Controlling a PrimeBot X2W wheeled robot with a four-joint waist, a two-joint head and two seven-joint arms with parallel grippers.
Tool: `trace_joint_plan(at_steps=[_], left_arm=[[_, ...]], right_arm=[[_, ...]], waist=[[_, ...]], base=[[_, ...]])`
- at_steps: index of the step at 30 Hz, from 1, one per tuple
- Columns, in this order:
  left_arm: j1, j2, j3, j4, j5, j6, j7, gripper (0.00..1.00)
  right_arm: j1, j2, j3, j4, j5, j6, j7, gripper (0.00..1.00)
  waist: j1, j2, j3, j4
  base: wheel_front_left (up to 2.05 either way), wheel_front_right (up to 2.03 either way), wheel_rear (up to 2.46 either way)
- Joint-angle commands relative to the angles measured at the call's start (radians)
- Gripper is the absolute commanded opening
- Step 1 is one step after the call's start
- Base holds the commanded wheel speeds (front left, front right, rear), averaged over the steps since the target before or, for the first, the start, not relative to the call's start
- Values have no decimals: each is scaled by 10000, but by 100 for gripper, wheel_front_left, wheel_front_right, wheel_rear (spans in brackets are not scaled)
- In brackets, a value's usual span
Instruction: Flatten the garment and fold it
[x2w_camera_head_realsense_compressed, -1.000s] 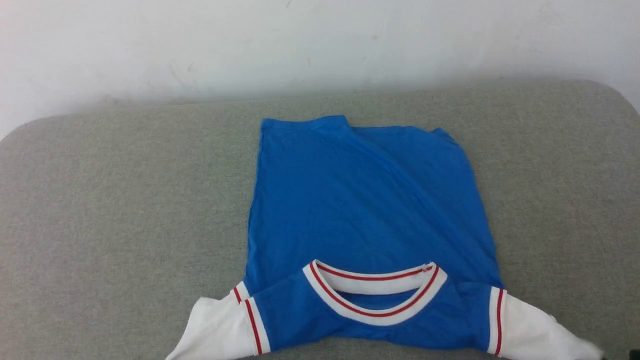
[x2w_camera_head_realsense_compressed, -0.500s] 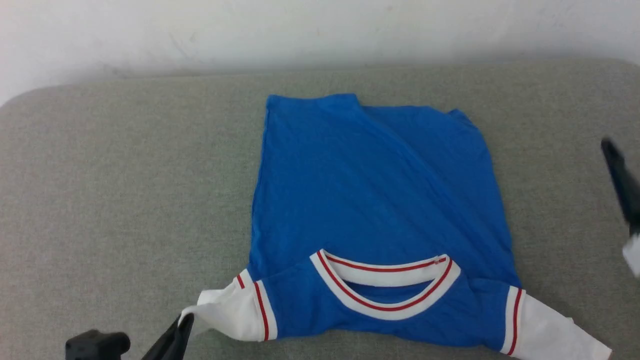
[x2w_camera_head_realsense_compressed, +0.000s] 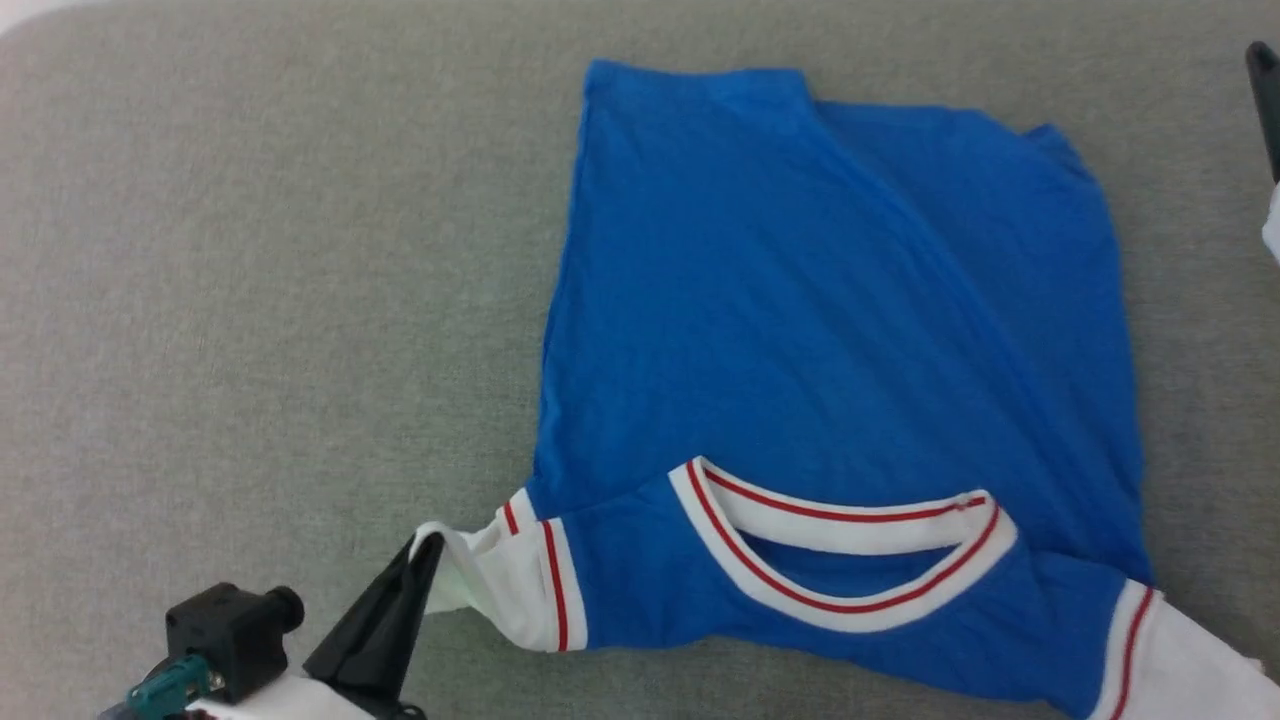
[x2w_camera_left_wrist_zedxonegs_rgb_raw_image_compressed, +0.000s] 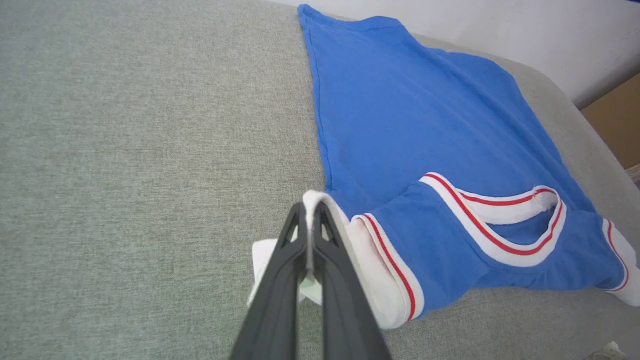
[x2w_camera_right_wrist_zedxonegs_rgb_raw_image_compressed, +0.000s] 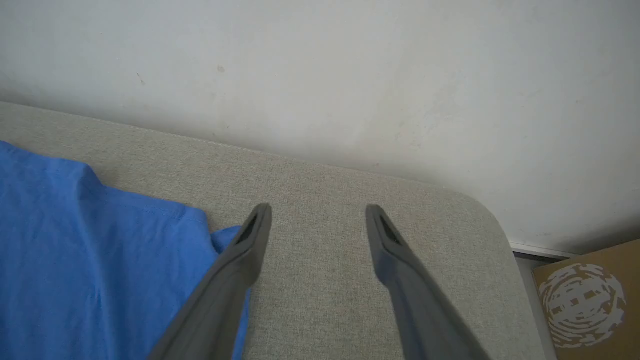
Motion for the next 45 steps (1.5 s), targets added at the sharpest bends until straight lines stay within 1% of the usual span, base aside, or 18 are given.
trace_joint_plan(at_steps=[1,6,16,17,18,19,20,23,27,30,34,37,40,42,45], left_arm=[[-225,-129,-75,55,117,-66,-65,0],[-592,-361,-249,307,119,-217,-194,0],[-998,-533,-375,650,115,-393,-336,0],[-1027,-544,-382,678,108,-402,-340,0],[-1051,-553,-386,704,100,-407,-342,0],[-1072,-554,-385,733,96,-409,-339,0],[-1093,-552,-378,763,96,-406,-340,0],[-1137,-537,-350,832,96,-412,-370,0],[-1146,-492,-312,935,102,-405,-397,0],[-1046,-454,-273,995,86,-355,-411,0],[-710,-348,-189,1024,18,-242,-401,0],[-381,-263,-111,979,-59,-129,-384,0],[-62,-204,-50,893,-139,-44,-400,0],[109,-164,-19,847,-176,-8,-419,0],[250,-109,-14,804,-198,2,-420,0]], right_arm=[[-191,-2,1,331,-140,-11,93,100],[-438,-200,246,1093,-194,-11,254,100],[-291,-474,845,1843,301,-11,493,100],[-248,-463,918,1921,423,-11,620,74],[-202,-467,997,1980,524,-11,776,44],[-163,-489,1062,2015,591,-11,919,28],[-137,-518,1097,2032,631,-11,1002,0],[-136,-560,981,2013,535,-11,905,0],[-160,-532,713,1981,386,-11,274,0],[-47,-506,563,1848,428,-11,-280,0],[509,-429,6,1356,747,-11,-880,0],[1436,-409,-817,724,895,-11,-1159,0],[2843,-244,-1993,-116,913,-11,-1282,0],[4013,117,-2875,-735,929,-11,-1226,0],[5893,919,-4198,-1630,881,-11,-1114,0]], waist=[[-4,0,824,730],[-4,0,1358,1076],[-4,0,1824,1379],[-4,0,1832,1388],[-4,0,1835,1387],[-4,0,1828,1374],[-4,0,1800,1350],[-4,0,1616,1226],[-4,0,1109,938],[-4,0,526,641],[-4,0,-373,173],[-4,0,-933,-197],[-4,0,-1299,-564],[-4,0,-1447,-804],[-4,0,-1543,-1109]], base=[[0,0,0],[0,0,0],[0,0,0],[0,0,0],[0,0,0],[0,0,0],[0,0,0],[0,0,0],[0,0,0],[0,0,0],[0,0,0],[0,0,0],[0,0,0],[0,0,0],[0,0,0]])
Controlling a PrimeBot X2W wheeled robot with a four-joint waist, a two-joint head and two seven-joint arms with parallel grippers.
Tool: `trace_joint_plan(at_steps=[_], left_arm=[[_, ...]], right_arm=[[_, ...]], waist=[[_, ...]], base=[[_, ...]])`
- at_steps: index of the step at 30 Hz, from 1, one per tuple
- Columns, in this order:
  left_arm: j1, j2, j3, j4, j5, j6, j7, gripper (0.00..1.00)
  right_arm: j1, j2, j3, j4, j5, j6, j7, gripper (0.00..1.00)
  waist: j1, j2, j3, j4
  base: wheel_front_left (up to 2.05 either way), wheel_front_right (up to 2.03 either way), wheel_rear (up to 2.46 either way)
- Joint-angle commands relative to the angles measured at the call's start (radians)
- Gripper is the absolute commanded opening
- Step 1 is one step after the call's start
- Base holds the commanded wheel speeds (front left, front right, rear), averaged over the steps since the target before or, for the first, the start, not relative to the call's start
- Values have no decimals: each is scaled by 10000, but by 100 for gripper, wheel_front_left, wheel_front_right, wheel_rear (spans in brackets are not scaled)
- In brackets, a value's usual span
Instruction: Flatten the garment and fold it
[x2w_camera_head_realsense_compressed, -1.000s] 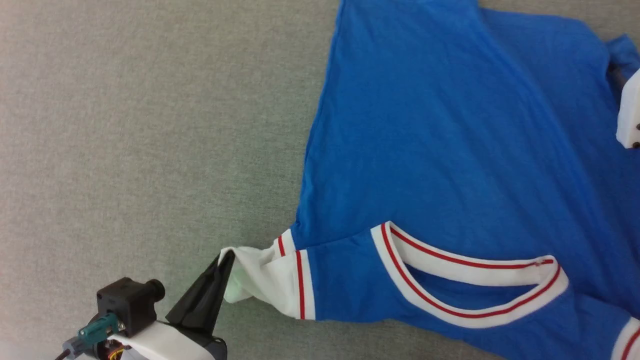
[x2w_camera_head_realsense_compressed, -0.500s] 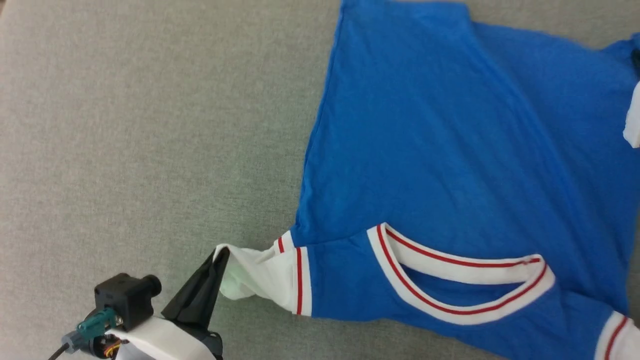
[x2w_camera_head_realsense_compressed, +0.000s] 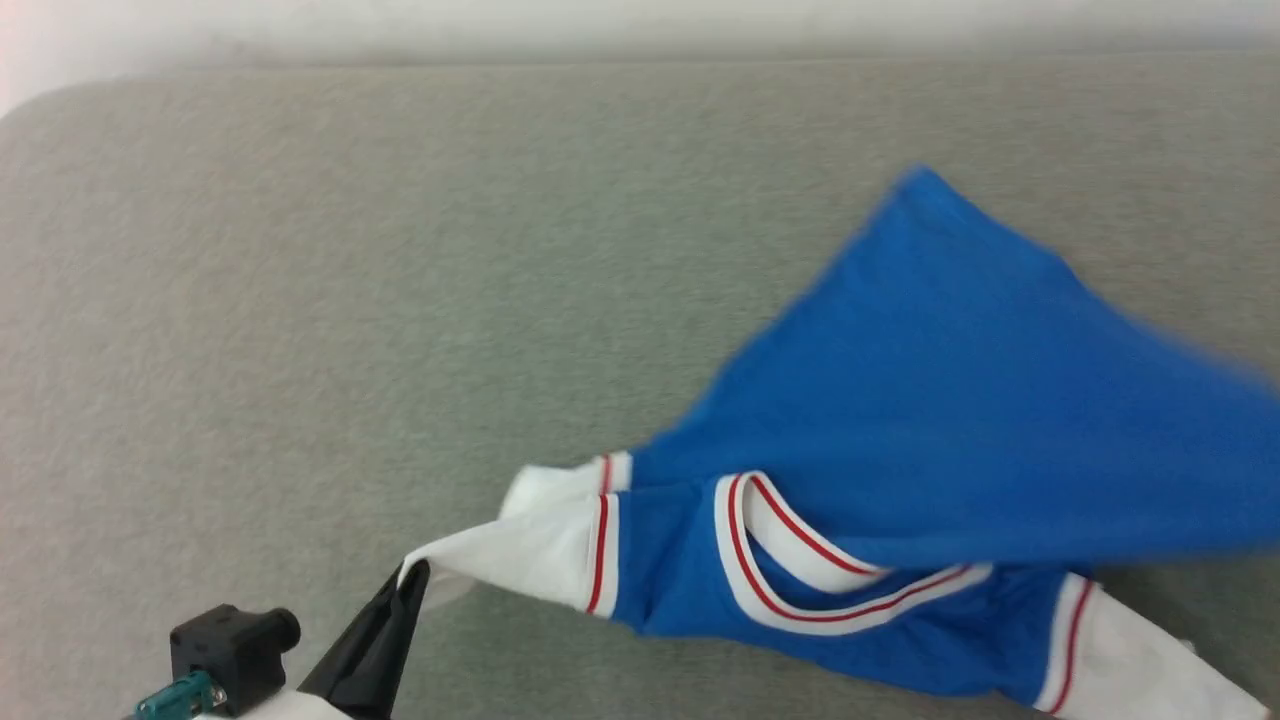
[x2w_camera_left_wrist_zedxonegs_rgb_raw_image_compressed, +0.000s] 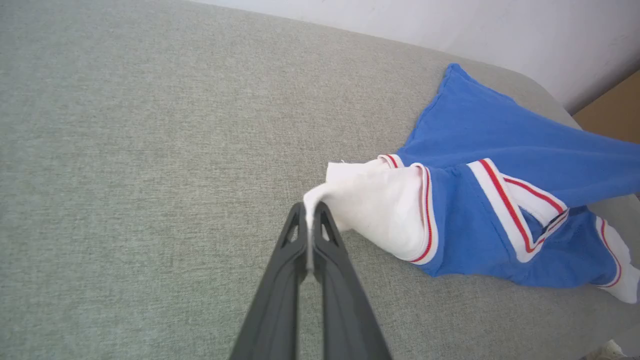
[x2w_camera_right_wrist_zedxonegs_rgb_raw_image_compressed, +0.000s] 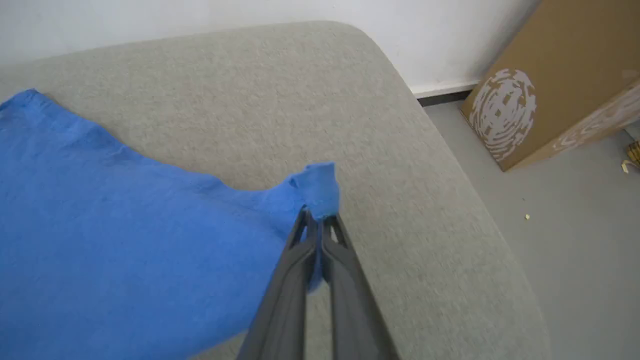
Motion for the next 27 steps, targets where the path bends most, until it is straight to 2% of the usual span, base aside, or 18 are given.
trace_joint_plan(at_steps=[1,4,8,9,11,12,13,16,19,24,27], left_arm=[[74,36,47,-49,-48,51,-51,0],[173,54,65,-66,-87,86,-50,0],[348,159,173,-93,-112,166,-57,0],[374,187,198,-102,-122,175,-53,0],[395,236,232,-125,-143,182,-27,0],[389,252,246,-141,-152,186,-12,0],[372,267,246,-161,-161,180,9,0],[309,294,231,-207,-171,172,73,0],[163,289,173,-259,-141,135,114,0],[-122,161,131,-274,-88,101,4,0],[-343,49,74,-249,-38,34,-118,0]], right_arm=[[538,278,-285,-195,-90,-21,-3,0],[2201,1249,-1012,-465,-265,-21,-248,0],[3262,1990,-867,-159,-182,-21,-810,0],[3275,2063,-732,-14,-167,-21,-1014,9],[3166,2137,-379,322,-241,-21,-1418,47],[3030,2158,-236,474,-269,-21,-1598,89],[2873,2171,-87,589,-305,-21,-1764,100],[2340,2110,378,553,-356,-21,-2021,100],[1704,1719,730,-57,-181,-21,-1988,100],[436,543,1686,-1408,214,-21,-1194,100],[-497,-141,2425,-1590,314,-21,-498,100]], waist=[[3,0,-628,-818],[3,0,-642,-1114],[3,0,-655,-1527],[3,0,-678,-1627],[3,0,-720,-1782],[3,0,-736,-1842],[3,0,-744,-1876],[3,0,-732,-1917],[3,0,-588,-1803],[3,0,-181,-1398],[3,0,133,-1044]], base=[[0,0,0],[0,0,0],[0,0,0],[0,0,0],[0,0,0],[0,0,0],[0,0,0],[0,0,0],[0,0,0],[0,0,0],[0,0,0]])
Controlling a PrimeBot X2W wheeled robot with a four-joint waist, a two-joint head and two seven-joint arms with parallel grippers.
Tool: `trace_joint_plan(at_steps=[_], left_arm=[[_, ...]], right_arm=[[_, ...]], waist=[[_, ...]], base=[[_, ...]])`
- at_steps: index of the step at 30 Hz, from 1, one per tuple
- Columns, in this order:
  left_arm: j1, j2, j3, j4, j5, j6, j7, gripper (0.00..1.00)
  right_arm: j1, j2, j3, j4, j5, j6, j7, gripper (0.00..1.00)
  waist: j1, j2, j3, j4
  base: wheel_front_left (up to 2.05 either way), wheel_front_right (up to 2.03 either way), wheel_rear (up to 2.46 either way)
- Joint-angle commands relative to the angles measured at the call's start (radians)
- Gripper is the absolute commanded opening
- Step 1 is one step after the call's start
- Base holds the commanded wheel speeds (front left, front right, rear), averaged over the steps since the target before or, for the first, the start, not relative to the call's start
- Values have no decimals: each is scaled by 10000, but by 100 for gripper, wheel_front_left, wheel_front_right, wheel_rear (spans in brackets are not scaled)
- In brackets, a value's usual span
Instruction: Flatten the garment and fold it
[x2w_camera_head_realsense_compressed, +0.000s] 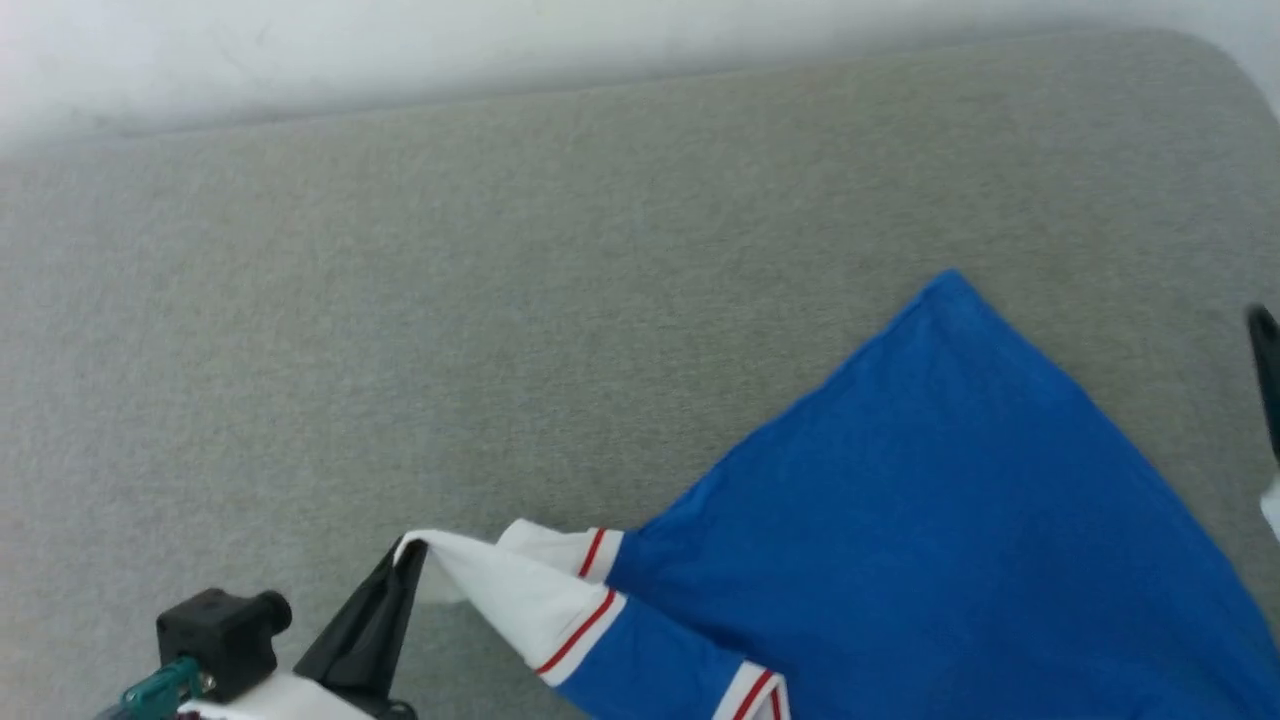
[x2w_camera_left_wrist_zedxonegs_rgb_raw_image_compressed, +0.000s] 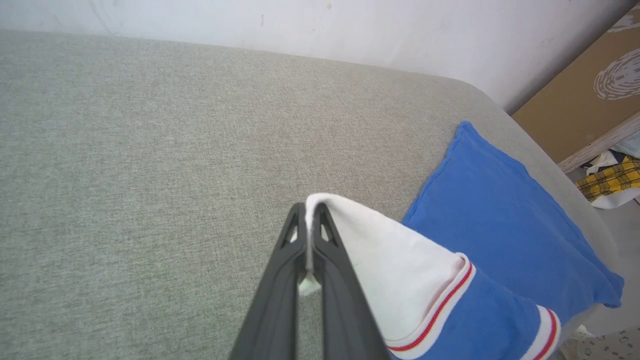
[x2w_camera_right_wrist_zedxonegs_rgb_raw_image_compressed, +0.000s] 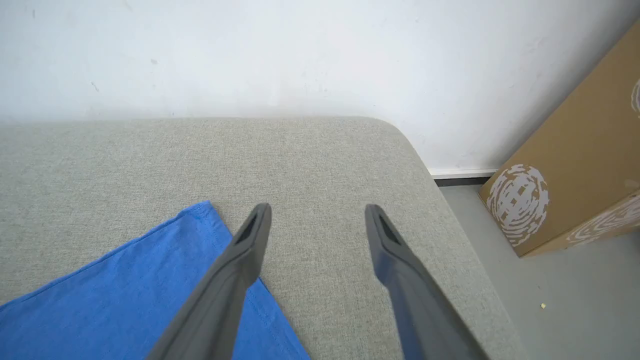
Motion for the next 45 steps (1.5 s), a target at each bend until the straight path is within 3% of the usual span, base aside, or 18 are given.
trace_joint_plan(at_steps=[1,11,21,22,23,24,31,40,45], left_arm=[[-236,-76,-27,15,99,-100,-93,0],[-1275,-613,-573,392,243,-565,-322,0],[-1765,-924,-815,792,299,-749,-509,0],[-1772,-932,-819,812,299,-750,-523,0],[-1772,-932,-819,812,299,-750,-523,0],[-1782,-941,-824,848,296,-747,-540,0],[-1819,-879,-717,910,265,-729,-599,0],[-2924,-530,89,1205,739,-689,-1240,0],[-4450,-164,509,1770,1101,-1078,-1613,0]], right_arm=[[-444,-226,316,33,-5,-11,218,100],[-2870,-1177,2690,2319,86,-11,2357,100],[-3154,-1981,3315,3720,335,-11,2938,100],[-3091,-2015,3332,3788,446,-11,3102,82],[-3091,-2015,3332,3788,446,-11,3102,82],[-2948,-2108,3403,3816,671,-11,3463,0],[-2780,-2078,3243,3553,702,-11,3436,0],[-3352,-1173,2746,2978,551,-11,1365,0],[-3982,-799,2637,2861,488,-11,492,0]], waist=[[-1,0,531,568],[-1,0,1647,1863],[-1,0,2137,2575],[-1,0,2143,2590],[-1,0,2143,2590],[-1,0,2137,2600],[-1,0,1802,2337],[-1,0,211,1586],[-1,0,-828,1243]], base=[[0,0,0],[0,0,0],[0,0,0],[0,0,0],[0,0,0],[0,0,0],[0,0,0],[0,0,0],[0,0,0]])
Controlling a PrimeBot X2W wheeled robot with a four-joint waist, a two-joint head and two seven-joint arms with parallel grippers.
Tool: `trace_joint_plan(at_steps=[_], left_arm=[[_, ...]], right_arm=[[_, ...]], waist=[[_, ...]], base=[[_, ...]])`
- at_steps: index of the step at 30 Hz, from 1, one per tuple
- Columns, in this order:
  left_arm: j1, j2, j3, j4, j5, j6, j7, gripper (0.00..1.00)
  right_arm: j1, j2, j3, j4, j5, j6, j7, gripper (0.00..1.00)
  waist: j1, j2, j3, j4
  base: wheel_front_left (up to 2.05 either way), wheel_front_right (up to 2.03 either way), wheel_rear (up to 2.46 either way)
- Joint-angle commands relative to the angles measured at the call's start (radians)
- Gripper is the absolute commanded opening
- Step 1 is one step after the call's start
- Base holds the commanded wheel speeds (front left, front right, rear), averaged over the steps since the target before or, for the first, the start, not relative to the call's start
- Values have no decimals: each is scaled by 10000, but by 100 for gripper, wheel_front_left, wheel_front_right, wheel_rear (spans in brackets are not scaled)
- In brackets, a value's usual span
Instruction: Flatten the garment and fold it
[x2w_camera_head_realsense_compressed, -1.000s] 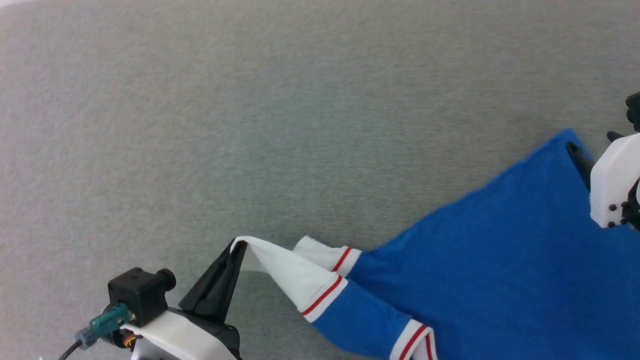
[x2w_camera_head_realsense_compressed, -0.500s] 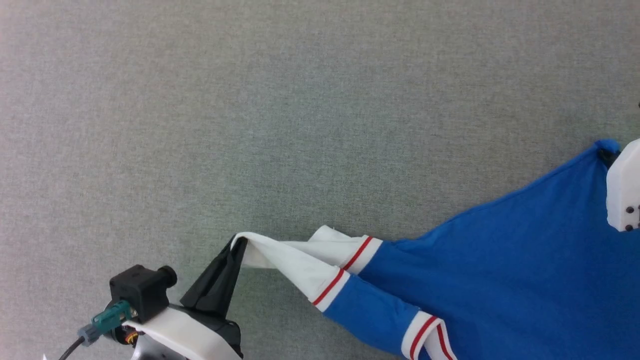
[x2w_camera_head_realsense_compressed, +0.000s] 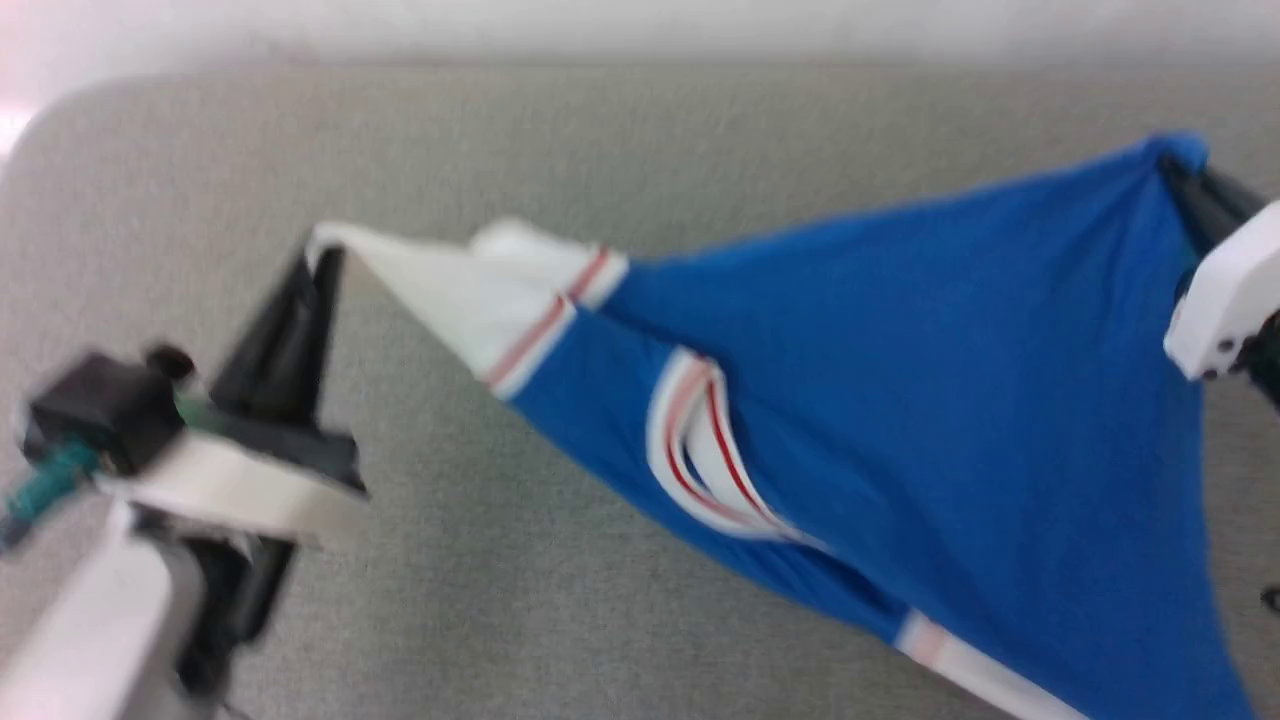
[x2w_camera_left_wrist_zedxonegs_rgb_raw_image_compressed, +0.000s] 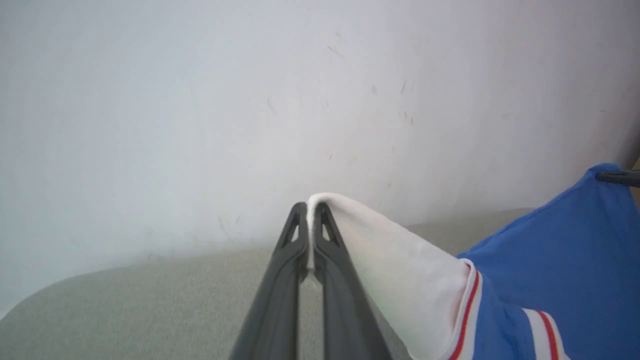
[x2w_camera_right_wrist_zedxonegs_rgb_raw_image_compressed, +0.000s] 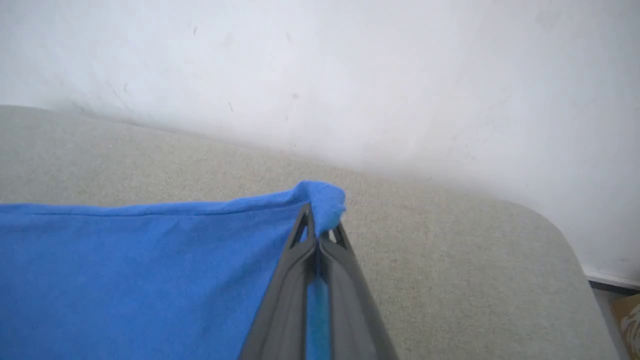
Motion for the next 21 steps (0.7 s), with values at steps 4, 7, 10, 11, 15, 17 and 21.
trace_joint_plan(at_steps=[4,7,10,11,15,17,21], left_arm=[[-1525,253,77,758,204,-564,-77,0],[-2739,288,21,1468,259,-987,-43,0],[-3963,290,-138,2233,385,-1390,89,0],[-4360,274,-190,2491,407,-1514,152,0],[-5786,176,-314,3553,354,-1867,427,0],[-6411,110,-320,4044,224,-1977,604,0],[-7469,-16,-516,4803,5,-2174,1119,0]], right_arm=[[-974,200,-54,54,-295,-9,-655,0],[-1813,444,-118,262,-494,-9,-1156,0],[-2655,541,-13,620,-732,-9,-1472,0],[-2925,555,48,766,-801,-9,-1521,0],[-3895,648,382,1454,-1019,-9,-1622,0],[-4315,712,601,1811,-1076,-9,-1631,0],[-4948,815,1066,2410,-1103,-9,-1615,0]], waist=[[0,0,-1633,-824],[0,0,-1927,-990],[0,0,-2155,-1134],[0,0,-2223,-1180],[0,0,-2495,-1393],[0,0,-2598,-1509],[0,0,-2702,-1651]], base=[[0,0,0],[0,0,0],[0,0,0],[0,0,0],[0,0,0],[0,0,0],[0,0,0]])
